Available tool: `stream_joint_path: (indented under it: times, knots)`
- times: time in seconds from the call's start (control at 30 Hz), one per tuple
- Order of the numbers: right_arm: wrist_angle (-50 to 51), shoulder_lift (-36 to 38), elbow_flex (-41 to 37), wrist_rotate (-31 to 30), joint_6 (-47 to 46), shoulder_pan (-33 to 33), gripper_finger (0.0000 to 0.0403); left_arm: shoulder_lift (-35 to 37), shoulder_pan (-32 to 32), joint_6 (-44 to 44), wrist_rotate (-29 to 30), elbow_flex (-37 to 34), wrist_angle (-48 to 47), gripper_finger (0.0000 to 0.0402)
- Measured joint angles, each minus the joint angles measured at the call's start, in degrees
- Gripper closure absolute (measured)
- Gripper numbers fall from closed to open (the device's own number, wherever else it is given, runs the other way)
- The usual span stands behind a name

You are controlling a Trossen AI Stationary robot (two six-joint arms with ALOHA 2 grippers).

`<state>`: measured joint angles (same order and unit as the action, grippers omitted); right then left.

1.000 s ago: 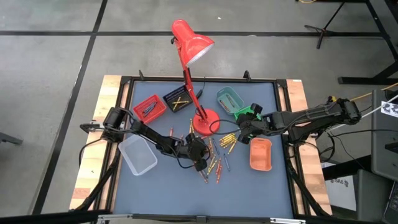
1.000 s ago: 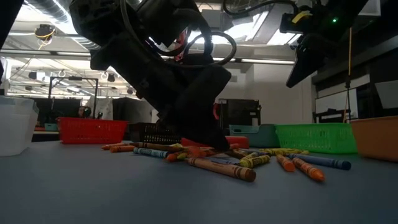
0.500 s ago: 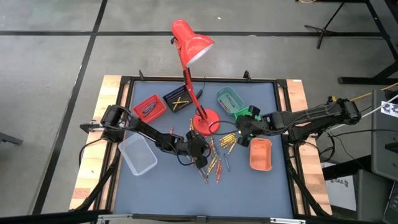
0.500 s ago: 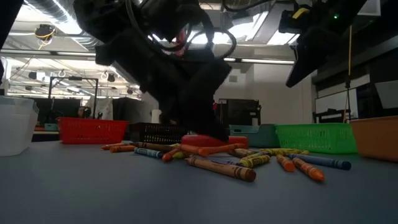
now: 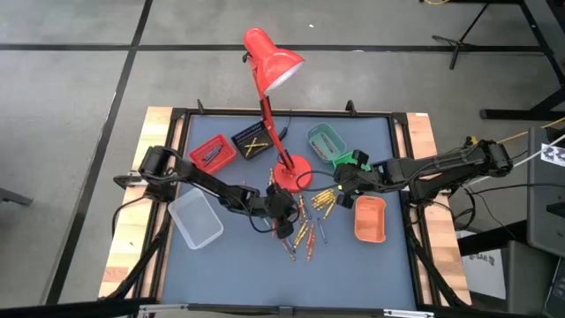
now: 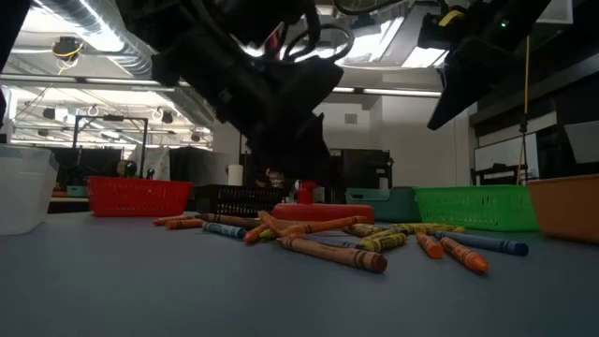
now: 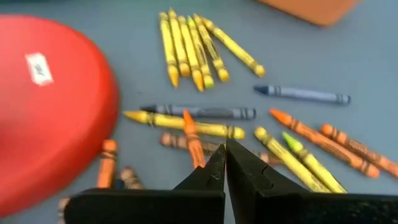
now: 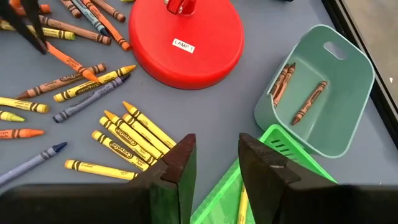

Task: Sort crayons
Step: Put the orange crayon into the bottom left transparent bin

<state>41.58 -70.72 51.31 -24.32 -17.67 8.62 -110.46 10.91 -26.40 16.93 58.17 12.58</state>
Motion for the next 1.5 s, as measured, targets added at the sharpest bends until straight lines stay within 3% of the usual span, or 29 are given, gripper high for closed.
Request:
stream_joint_path:
  times: [0.33, 0.53, 0.77, 1.07, 1.33, 1.5]
  knots:
    - [-0.01, 0.00, 0.00, 0.00, 0.00, 0.00, 0.0286, -3.48, -0.03, 0.01, 2.12, -0.02, -0.14, 0.0332]
    - [0.00, 0.00, 0.00, 0.00, 0.00, 0.00, 0.0286, -4.50, -0.03, 0.03, 2.25, -0.04, -0.20, 0.0320]
    - [-0.02, 0.00, 0.00, 0.00, 0.00, 0.00, 0.0286, -4.46, -0.08, 0.10, 2.35, -0.02, -0.56, 0.0328]
    - [-0.02, 0.00, 0.00, 0.00, 0.00, 0.00, 0.0286, -4.46, -0.14, 0.10, 2.44, -0.02, -1.40, 0.0394]
    - [0.00, 0.00, 0.00, 0.00, 0.00, 0.00, 0.0286, -3.85, -0.32, 0.09, 3.45, -0.02, -1.64, 0.0389]
    - [-0.02, 0.00, 0.00, 0.00, 0.18, 0.00, 0.0286, 0.16, -0.30, 1.58, 2.08, -0.02, -2.01, 0.0391]
